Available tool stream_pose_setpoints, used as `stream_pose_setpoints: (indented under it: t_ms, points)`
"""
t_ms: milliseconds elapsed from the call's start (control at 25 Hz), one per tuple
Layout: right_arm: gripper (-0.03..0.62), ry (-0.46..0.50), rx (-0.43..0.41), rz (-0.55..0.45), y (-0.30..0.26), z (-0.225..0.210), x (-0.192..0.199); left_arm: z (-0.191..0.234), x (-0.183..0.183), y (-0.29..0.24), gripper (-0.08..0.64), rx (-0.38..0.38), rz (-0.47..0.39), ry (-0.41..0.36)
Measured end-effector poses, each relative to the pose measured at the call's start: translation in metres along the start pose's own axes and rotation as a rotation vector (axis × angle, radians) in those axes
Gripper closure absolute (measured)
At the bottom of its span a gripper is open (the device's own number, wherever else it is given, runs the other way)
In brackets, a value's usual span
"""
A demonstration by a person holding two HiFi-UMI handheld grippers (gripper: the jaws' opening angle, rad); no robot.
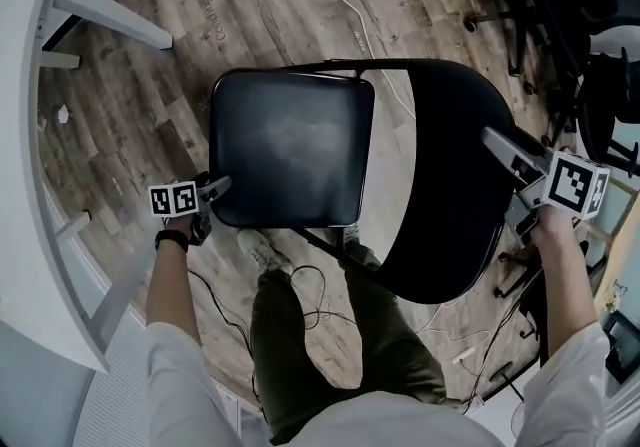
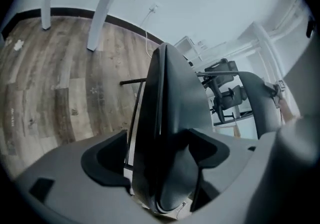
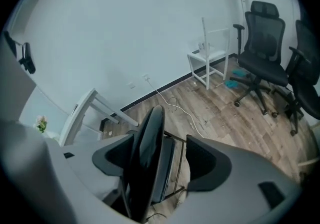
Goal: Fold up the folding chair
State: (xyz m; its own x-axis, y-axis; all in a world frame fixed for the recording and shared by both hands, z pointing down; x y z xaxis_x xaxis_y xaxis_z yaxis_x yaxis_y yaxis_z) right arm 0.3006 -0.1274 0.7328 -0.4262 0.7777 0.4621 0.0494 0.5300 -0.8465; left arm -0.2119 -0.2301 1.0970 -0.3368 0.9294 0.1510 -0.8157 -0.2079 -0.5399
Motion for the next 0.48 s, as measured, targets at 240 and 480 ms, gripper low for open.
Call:
stream_pose_setpoints:
  t_ms: [240,480]
  points:
    - [0.329,-0.006,-0.073,0.152,-0.019,-0.004,-0.005,0.011,0.0,-0.021,0.188,0.29,0.06,0.106]
    - [0.526,-0.026,-0.136,0.212,-0.029,0.007,-0.005,0.012,-0.003,-0.029,0.199,0.364,0.079,0.129]
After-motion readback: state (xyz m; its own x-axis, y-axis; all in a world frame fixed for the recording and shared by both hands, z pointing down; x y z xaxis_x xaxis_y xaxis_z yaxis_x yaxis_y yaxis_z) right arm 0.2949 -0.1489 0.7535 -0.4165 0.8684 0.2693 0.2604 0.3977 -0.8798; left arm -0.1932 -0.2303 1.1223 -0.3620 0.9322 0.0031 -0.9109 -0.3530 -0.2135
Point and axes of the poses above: the fingertips, and each gripper's own axes: y backward along the fingers, z to its left, x out of its underside, the point moved 5 cm from there along y, backward along the fingers, and after that the axes turned 13 degrees about x, right-handed, at the moved point
